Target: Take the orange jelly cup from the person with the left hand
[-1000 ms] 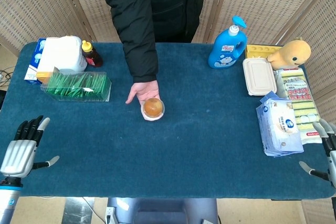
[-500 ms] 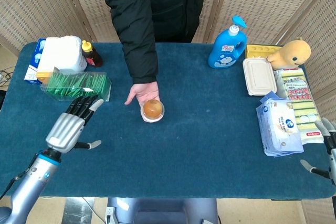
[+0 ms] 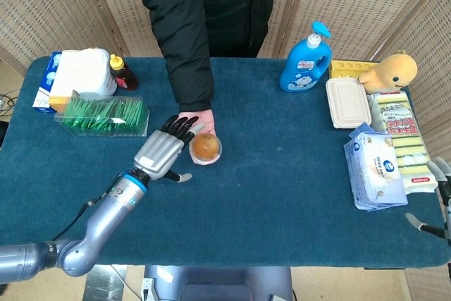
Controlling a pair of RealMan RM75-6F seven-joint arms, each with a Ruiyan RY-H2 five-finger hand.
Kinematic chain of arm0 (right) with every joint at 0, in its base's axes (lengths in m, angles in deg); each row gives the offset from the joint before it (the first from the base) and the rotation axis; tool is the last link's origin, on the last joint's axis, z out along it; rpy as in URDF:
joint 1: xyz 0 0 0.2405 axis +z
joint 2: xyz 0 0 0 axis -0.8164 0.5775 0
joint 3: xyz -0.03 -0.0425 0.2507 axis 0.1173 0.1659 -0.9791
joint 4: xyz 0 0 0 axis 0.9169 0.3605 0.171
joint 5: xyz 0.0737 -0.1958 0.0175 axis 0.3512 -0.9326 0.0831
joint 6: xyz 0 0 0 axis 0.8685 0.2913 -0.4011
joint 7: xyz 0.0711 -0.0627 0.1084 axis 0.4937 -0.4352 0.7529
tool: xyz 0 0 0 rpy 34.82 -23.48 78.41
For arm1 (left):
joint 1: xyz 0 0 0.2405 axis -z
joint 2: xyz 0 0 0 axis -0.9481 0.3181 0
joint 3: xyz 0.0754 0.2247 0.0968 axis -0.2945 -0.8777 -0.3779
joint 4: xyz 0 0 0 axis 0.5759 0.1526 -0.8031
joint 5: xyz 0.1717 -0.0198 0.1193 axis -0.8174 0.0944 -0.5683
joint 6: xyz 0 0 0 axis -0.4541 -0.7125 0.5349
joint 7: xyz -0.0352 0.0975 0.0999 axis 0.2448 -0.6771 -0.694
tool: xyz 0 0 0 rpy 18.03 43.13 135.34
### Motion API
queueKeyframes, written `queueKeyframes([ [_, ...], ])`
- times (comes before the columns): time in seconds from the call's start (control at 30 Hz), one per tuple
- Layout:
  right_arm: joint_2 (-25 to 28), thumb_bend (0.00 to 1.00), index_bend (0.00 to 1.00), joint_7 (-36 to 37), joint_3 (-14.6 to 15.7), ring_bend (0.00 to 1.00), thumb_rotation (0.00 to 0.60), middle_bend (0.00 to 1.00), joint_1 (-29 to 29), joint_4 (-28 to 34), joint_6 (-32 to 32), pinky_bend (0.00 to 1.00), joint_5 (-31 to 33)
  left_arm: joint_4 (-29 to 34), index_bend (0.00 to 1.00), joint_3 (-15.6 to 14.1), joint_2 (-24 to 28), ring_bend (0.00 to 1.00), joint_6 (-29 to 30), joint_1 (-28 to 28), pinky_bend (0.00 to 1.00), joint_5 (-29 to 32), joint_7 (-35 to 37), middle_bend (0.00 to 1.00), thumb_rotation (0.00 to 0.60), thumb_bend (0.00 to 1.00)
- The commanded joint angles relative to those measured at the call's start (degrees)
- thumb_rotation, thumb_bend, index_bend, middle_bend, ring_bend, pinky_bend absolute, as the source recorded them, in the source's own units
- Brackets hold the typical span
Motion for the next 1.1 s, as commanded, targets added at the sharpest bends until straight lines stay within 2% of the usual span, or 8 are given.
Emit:
queueKeyframes([
  [0.03,0.0,0.03,0.0,0.4,-0.1,0.03,0.6,0.0,0.0,-0.1,0.0,0.11,0.2,-1.1,0.0,-0.3,-1.8,0.0,1.2,2.3,0.0,3.0,-2.1,0.0,0.6,0.12],
  [0.33,0.0,0.03,0.0,0.7,-0.1,0.03,0.6,0.0,-0.1,-0.3,-0.2,0.12,0.2,-3.2,0.0,0.0,-3.1,0.0,3.1,7.1,0.01,10.7,-5.1,0.0,0.6,0.15],
  [0.37,0.0,0.03,0.0,0.6,-0.1,0.03,0.6,0.0,-0.1,-0.3,-0.2,0.12,0.2,-3.5,0.0,-0.3,-3.3,0.0,3.4,7.7,0.03,11.4,-5.8,0.0,0.6,0.15],
  [0.53,-0.1,0.03,0.0,0.0,0.0,0.03,0.6,0.0,0.0,-0.3,0.0,0.12,0.0,-5.6,0.0,-1.6,-4.9,0.0,4.9,9.5,0.24,12.1,-7.5,0.0,0.6,0.17],
  [0.67,-0.2,0.03,0.0,-0.1,-0.1,0.03,0.6,0.0,0.1,-0.2,-0.1,0.12,0.0,-7.6,0.0,-2.2,-6.5,0.02,6.0,10.7,0.28,12.4,-8.1,0.06,0.6,0.18],
  [0.83,-0.2,0.03,0.0,-0.1,-0.1,0.03,0.6,0.0,0.1,-0.2,0.1,0.12,0.1,-9.7,0.05,-2.8,-8.6,0.14,7.6,11.5,0.38,11.5,-8.1,0.18,0.6,0.19],
  [0.93,-0.2,0.03,0.0,0.1,-0.1,0.03,0.6,0.0,0.2,-0.3,0.1,0.12,0.1,-10.1,0.1,-3.0,-9.2,0.19,8.0,11.8,0.42,11.6,-7.9,0.21,0.6,0.19],
  [1.1,-0.2,0.03,0.0,0.4,-0.1,0.03,0.6,0.0,0.2,-0.5,0.2,0.12,0.2,-10.0,0.12,-3.3,-9.5,0.19,9.0,12.0,0.42,11.0,-7.9,0.22,0.6,0.19],
])
